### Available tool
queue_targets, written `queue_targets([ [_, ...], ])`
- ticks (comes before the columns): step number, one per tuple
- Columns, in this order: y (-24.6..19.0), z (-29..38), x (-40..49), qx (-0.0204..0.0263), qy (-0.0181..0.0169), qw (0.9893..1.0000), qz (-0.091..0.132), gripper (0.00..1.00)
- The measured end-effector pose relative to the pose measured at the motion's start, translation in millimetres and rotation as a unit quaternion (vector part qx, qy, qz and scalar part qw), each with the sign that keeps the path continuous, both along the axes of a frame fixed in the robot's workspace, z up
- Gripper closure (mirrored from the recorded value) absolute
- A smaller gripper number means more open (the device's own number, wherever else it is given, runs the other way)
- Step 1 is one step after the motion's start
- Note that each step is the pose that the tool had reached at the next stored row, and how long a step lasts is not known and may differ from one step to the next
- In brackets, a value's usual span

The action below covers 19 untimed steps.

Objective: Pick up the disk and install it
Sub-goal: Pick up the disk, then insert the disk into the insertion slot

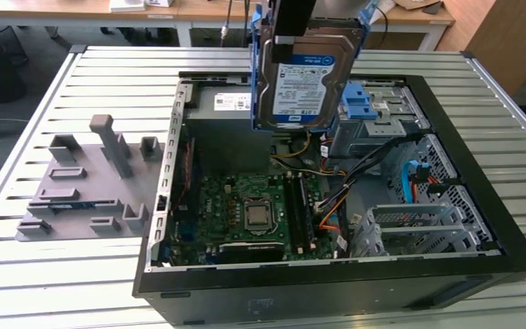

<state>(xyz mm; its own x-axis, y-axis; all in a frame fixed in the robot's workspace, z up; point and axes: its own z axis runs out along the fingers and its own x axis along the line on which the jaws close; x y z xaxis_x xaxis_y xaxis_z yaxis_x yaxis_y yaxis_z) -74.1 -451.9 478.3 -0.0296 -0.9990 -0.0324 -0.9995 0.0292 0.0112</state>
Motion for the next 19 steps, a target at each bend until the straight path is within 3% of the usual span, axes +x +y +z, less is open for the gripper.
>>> queue_targets([
  [12,-0.4,-0.6,3.6,0.0,0.0,1.0,0.0,0.64],
  [19,-6.0,-0.6,3.6,0.0,0.0,1.0,0.0,0.64],
])
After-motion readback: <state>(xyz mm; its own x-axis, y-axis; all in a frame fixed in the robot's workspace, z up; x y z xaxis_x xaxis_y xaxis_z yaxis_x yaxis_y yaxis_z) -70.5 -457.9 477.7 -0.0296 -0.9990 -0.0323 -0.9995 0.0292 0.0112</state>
